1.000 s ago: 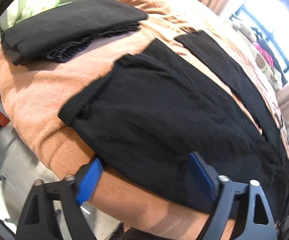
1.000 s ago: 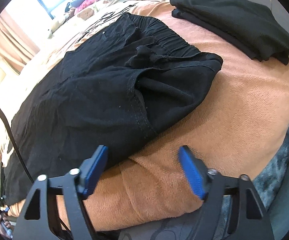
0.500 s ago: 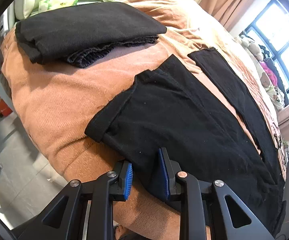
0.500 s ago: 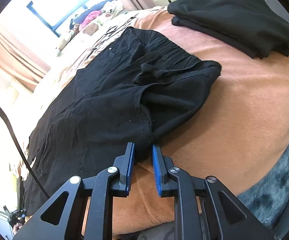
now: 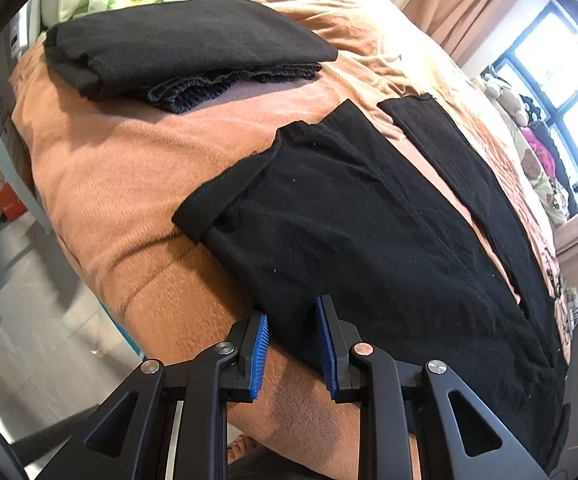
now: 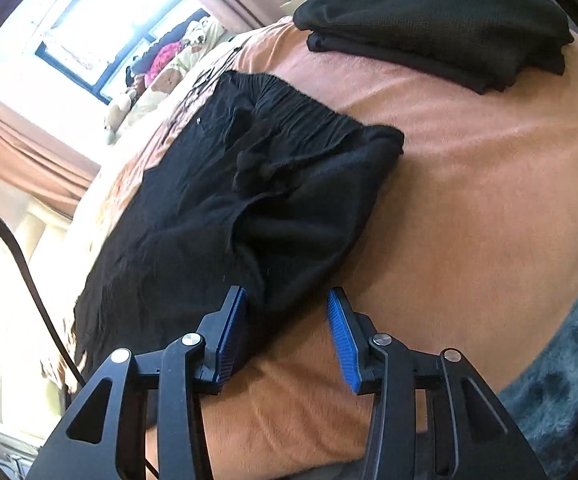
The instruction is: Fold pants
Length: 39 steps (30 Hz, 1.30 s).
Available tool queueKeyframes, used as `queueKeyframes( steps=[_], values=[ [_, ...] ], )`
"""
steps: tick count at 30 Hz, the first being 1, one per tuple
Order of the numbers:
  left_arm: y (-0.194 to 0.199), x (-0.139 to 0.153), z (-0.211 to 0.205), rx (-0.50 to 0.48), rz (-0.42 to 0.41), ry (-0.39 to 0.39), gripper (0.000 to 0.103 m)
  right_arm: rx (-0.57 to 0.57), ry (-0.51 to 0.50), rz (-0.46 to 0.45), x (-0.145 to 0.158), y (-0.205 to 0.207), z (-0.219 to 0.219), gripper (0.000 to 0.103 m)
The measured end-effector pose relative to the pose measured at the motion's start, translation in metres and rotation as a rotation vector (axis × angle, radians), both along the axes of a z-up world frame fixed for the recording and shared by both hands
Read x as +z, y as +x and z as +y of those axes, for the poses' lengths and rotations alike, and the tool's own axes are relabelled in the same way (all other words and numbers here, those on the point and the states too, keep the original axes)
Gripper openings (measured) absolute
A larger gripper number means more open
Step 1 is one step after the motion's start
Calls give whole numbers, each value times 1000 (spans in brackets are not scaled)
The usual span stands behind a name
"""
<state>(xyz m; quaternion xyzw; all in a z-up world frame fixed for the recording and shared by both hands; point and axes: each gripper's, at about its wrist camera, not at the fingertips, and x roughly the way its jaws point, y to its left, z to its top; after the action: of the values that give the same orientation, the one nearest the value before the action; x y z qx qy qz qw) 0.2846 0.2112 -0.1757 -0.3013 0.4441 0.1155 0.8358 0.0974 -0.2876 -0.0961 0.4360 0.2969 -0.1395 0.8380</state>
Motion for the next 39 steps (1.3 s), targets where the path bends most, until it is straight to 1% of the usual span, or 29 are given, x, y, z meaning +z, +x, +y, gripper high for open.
queueKeyframes(
  steps=[4,6,8,10,12,14,16,19,23,28,33,35,37,39],
  values=[
    [3,-3,-1,5,-7,2,25,-23,13,-8,-6,10,-8,41],
    [5,-3,-1,17,-15,3,23,-30,19,-15,-9,15,-13,40],
    [8,-2,1,31,-21,5,13,-35,18,-26,-10,19,-15,41],
    [10,1,1,43,-27,1,7,-35,16,-34,-10,24,-17,40],
    [10,9,-1,47,-47,19,5,-34,13,-57,-8,25,-17,33],
    [10,19,-3,46,-74,35,4,-37,5,-87,-4,20,-18,19],
    [11,27,-3,51,-98,35,4,-41,-1,-96,0,17,-19,10],
    [14,39,-4,53,-125,44,4,-38,-10,-116,6,15,-20,5],
    [19,59,-7,44,-167,64,4,-39,-35,-140,20,11,-18,3],
    [31,86,-9,31,-222,84,3,-34,-76,-196,45,10,-15,2],
    [51,110,-12,19,-257,106,3,-24,-99,-234,65,18,-15,2],
    [60,121,-14,16,-261,121,3,-20,-107,-240,70,22,-16,2],
    [68,130,-15,10,-278,120,3,-18,-115,-243,76,28,-18,2],
    [76,140,-19,0,-294,135,3,-18,-114,-246,81,33,-20,2]
  ],
)
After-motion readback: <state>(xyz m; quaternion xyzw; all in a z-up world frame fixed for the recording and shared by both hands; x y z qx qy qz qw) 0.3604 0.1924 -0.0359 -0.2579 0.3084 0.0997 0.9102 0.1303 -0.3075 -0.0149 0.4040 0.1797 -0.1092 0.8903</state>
